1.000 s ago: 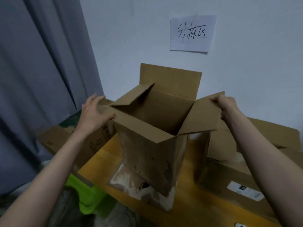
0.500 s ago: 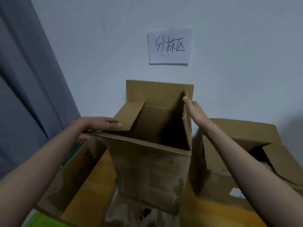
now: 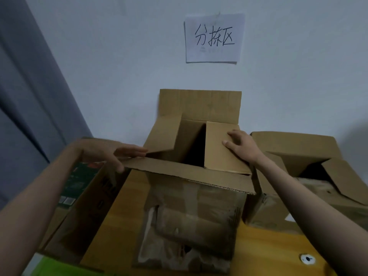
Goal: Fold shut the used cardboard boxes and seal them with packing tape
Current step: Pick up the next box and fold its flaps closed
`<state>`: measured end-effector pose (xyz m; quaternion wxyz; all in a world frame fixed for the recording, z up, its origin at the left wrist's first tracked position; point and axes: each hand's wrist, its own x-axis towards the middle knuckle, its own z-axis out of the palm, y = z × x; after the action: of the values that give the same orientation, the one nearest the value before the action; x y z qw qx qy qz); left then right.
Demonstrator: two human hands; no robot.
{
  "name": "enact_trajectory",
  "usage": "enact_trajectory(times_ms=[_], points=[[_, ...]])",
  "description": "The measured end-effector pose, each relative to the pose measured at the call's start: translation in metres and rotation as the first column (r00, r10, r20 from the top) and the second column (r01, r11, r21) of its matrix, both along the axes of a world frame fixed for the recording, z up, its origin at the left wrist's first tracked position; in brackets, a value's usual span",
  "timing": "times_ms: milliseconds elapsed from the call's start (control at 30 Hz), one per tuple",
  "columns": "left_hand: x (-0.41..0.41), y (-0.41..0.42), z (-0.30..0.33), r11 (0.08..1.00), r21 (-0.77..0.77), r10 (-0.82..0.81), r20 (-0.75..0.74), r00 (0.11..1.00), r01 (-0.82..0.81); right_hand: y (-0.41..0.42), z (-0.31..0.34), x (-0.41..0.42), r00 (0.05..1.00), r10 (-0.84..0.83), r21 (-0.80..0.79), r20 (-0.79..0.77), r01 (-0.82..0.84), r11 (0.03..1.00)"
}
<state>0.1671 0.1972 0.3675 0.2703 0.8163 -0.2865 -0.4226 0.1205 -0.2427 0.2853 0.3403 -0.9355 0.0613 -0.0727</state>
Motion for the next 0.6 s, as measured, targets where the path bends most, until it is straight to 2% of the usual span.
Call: enact_trajectory(times_ms=[133,333,500,600], points=[[0.018,-0.003,-0.036,0.984,-0.095,0.162,0.133,0.978,-0.150,0.008,-0.013,0.000,0.999,-0.007,0.039,-0.045,0.008,0.999],[0.020,-0.030,-0.076,0.984,0.166,0.049,0.071,0.996,-0.060,0.000,-0.033,-0.009,0.996,-0.090,0.014,-0.018,0.090,0.996],[0.023,-0.042,-0.098,0.994,0.077,-0.086,0.033,0.996,0.083,-0.022,-0.037,-0.020,0.987,-0.158,0.037,-0.039,0.160,0.987],[0.027,-0.045,-0.104,0.992,0.051,-0.120,0.081,0.989,0.116,-0.034,-0.041,-0.025,0.979,-0.192,0.110,-0.076,0.199,0.974]])
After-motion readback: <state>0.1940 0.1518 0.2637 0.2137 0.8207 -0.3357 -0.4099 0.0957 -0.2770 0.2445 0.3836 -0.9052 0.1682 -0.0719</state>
